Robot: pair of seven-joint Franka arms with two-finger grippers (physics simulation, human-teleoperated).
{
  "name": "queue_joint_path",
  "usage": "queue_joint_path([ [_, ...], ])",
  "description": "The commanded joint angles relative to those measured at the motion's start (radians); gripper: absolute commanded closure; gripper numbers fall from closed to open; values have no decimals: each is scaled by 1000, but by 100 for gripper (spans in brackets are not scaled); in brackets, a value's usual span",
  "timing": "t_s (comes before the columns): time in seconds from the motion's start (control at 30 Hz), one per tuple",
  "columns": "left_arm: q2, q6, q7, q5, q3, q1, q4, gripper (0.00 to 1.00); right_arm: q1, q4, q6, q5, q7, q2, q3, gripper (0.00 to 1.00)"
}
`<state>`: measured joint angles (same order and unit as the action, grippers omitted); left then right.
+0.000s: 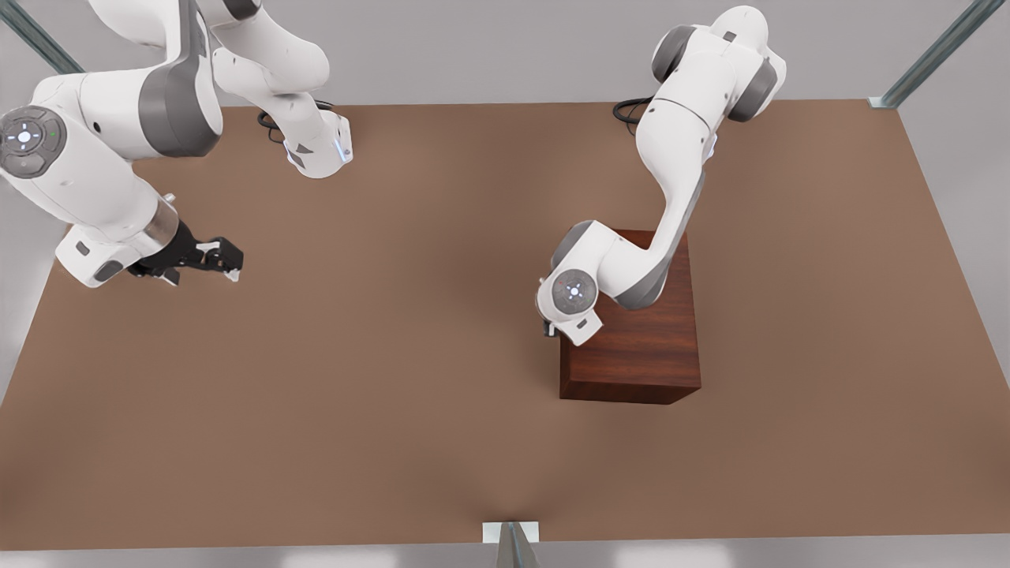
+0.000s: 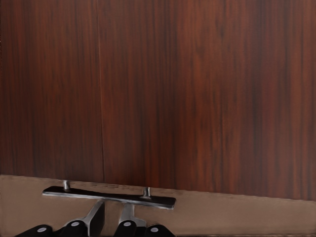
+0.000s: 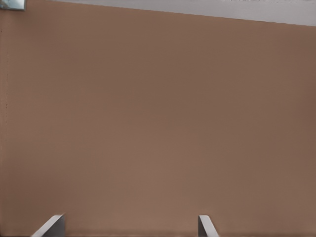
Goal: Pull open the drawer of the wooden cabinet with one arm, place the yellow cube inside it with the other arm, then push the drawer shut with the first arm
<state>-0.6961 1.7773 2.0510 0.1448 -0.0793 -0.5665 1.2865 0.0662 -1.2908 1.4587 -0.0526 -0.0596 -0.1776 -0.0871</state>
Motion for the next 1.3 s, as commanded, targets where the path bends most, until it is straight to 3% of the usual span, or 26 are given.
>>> queue_joint_path([
  [0.0,4,-7,-19,9,-46,-1,-44,0,1,1,-12,2,-12,3,-5,0],
  [0.1,58,-33,-118,52,-85,111,-125,0,0,1,-8,2,-9,-2,-3,0],
  [0.2,132,-150,-918,-117,-74,278,-124,0,0,1,-6,2,-11,-2,-2,0],
  [0.33,214,-180,-1885,-125,-76,534,-156,0,4,2,2,4,-43,-10,-28,0],
  [0.5,444,-185,-1965,-168,0,511,47,0,3,5,0,0,-66,-10,-46,0],
  [0.9,398,-233,-2056,-175,-8,516,-41,0,-9,4,-8,2,-49,-8,-42,0],
  [1.0,434,-257,-2077,-174,-7,516,-4,0,-9,4,-8,2,-49,-8,-42,0],
  [1.1,472,-159,-2068,-174,-7,513,86,0,-9,4,-8,2,-51,-8,-42,0],
  [1.27,472,-145,-2068,-172,-8,507,96,0,-9,4,-8,4,-49,-8,-42,0],
])
